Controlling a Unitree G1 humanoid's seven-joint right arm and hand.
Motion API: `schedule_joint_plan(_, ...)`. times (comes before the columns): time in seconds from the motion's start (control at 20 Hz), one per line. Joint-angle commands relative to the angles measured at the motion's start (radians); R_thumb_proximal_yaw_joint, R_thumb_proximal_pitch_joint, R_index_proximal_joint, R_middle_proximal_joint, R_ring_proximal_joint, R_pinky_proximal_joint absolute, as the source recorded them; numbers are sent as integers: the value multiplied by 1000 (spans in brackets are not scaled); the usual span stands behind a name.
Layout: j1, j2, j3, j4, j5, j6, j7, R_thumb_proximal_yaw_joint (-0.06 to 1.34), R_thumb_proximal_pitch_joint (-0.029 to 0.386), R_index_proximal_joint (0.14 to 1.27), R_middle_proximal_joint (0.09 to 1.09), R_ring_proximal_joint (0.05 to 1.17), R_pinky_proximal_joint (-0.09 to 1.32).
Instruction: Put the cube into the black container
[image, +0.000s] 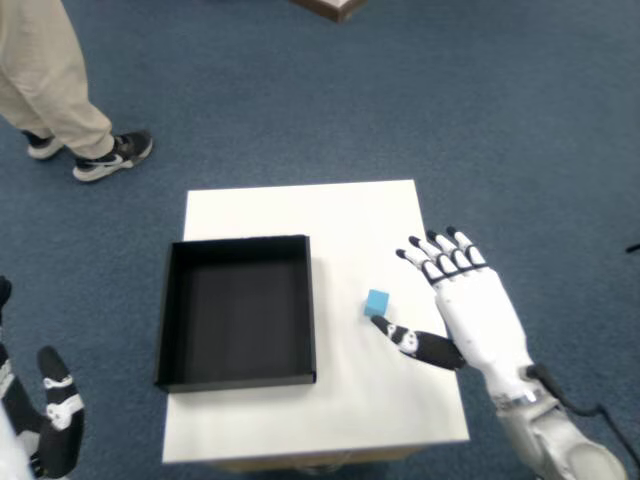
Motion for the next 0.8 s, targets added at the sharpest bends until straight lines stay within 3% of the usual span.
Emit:
schedule_joint_plan(0.05,-66,16,-10,-43,-6,68,-51,150,-12,336,208,183,8)
schedule_joint_plan(0.4,-120,55,-18,2,5,128,39,159,-17,320,198,178,-1)
schedule_joint_plan(0.55,-163,71,-8,73,-11,161,80,175,-19,307,187,170,-6)
schedule_joint_plan(0.8,-200,75,1,160,-24,165,54,205,-19,312,185,169,-7)
